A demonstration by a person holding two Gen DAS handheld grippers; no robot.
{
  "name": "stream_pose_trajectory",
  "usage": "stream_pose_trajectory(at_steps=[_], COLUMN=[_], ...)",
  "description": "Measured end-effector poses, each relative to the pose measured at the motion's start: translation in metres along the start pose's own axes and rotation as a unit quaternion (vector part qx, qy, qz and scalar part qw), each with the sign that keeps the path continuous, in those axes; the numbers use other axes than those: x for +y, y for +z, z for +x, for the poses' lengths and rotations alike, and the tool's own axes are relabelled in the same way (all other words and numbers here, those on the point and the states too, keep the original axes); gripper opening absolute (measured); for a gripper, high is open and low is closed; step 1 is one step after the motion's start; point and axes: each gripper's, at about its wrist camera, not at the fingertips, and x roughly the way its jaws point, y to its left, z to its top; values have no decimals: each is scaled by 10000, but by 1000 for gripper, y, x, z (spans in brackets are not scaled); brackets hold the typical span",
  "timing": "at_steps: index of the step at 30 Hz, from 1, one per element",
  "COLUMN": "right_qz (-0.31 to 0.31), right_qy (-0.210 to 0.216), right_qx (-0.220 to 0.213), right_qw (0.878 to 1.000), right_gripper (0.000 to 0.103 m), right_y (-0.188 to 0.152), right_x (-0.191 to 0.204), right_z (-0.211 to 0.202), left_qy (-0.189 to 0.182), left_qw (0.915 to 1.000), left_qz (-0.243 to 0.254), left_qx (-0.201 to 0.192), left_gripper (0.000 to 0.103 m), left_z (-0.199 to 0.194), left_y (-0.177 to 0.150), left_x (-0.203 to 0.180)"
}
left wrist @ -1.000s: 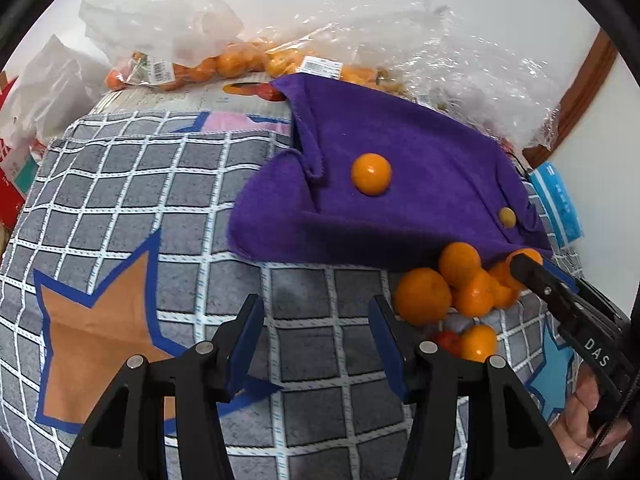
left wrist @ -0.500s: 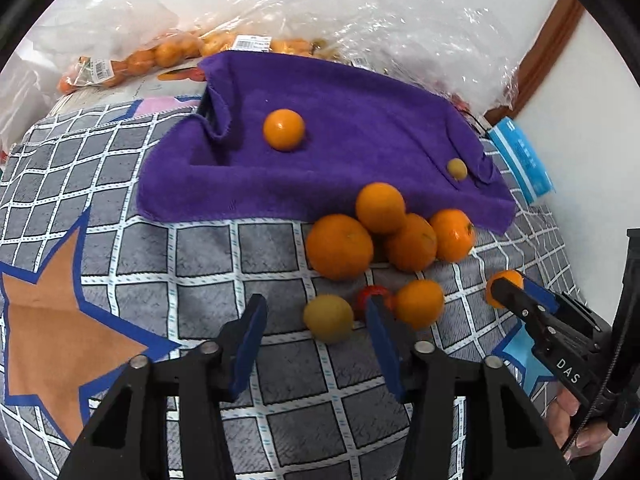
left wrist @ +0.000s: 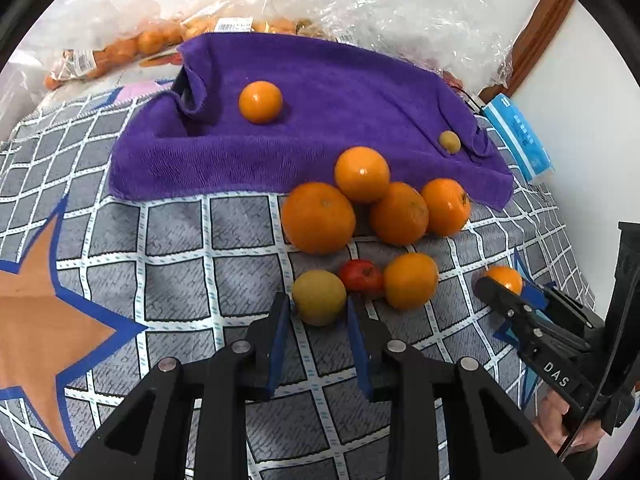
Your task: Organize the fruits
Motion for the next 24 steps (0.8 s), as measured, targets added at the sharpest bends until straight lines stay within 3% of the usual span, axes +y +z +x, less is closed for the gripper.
stream_pose_trajectory(at_steps=[14, 24], right_qz=[102, 177], right_qy=[-89, -182], right_qx=[23, -302], right_qw=[9999, 9992], right_gripper=[34, 34], right_y=[-7, 4], right_x=[-3, 0], right_z=[-13, -45], left_qy=[80, 123], left_qw=[9998, 9986], left_qz=[-46, -89], left_qx=[-198, -515], left_gripper=[25, 25], left_z=[-16, -49], left_y=[-2, 2], left_x=[11, 8])
